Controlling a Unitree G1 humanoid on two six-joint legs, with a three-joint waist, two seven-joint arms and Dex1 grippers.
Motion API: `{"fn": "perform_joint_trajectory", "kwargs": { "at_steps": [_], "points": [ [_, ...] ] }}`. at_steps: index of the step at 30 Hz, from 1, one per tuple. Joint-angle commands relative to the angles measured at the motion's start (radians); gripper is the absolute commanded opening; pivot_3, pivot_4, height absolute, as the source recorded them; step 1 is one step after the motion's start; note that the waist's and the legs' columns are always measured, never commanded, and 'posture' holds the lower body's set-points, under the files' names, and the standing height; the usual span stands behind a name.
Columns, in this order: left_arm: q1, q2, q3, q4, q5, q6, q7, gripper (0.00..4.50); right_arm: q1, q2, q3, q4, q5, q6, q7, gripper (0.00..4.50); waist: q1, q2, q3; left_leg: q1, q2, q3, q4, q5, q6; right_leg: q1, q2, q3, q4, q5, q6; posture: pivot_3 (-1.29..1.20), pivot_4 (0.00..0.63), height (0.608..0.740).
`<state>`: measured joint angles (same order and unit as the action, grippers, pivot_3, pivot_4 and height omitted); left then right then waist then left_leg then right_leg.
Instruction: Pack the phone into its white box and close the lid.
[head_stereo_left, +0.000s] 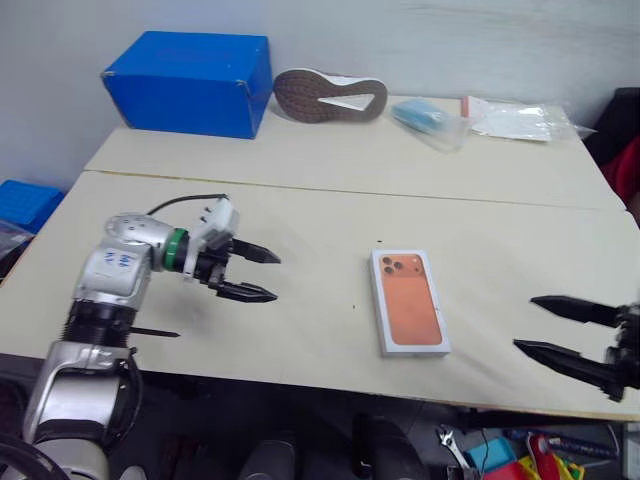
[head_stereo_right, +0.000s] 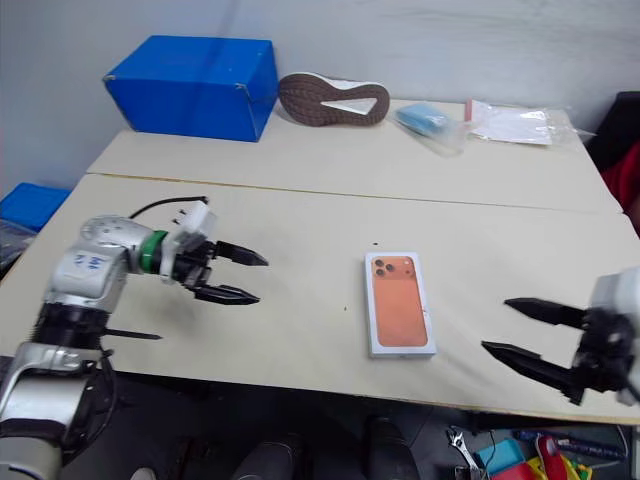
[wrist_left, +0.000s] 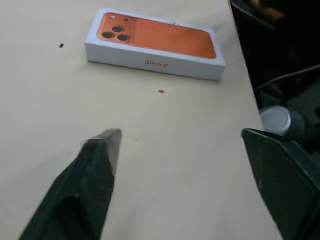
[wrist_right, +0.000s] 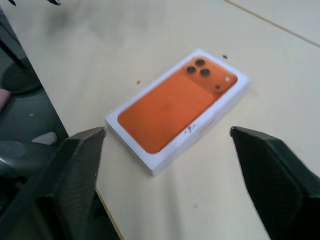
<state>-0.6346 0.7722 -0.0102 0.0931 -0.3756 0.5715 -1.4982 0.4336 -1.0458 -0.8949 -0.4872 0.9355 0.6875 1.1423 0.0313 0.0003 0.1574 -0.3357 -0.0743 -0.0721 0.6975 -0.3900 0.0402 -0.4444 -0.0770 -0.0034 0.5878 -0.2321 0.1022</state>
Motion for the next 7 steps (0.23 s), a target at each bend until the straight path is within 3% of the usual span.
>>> {"fn": "perform_joint_trajectory", "kwargs": {
  "at_steps": [1, 7],
  "points": [
    [0.053, 0.056, 0.126, -0.183, -0.13, 0.124, 0.06, 4.49, -0.042, -0.056, -0.057, 0.094, -0.024, -0.006, 0.09, 4.45, 0.005, 0.0, 0.0, 0.0, 0.0, 0.0, 0.0, 0.0, 0.0, 0.0, 0.0, 0.0, -0.001, 0.0, 0.0, 0.0, 0.15, 0.74],
    [0.144, 0.034, 0.187, -0.304, -0.21, 0.153, 0.177, 4.49, -0.133, -0.064, 0.016, 0.154, -0.074, -0.029, 0.1, 4.45, 0.012, 0.0, 0.0, 0.0, -0.001, 0.0, 0.0, -0.001, 0.0, 0.0, 0.0, 0.0, -0.002, 0.0, 0.0, 0.0, 0.15, 0.74]
  ]
}}
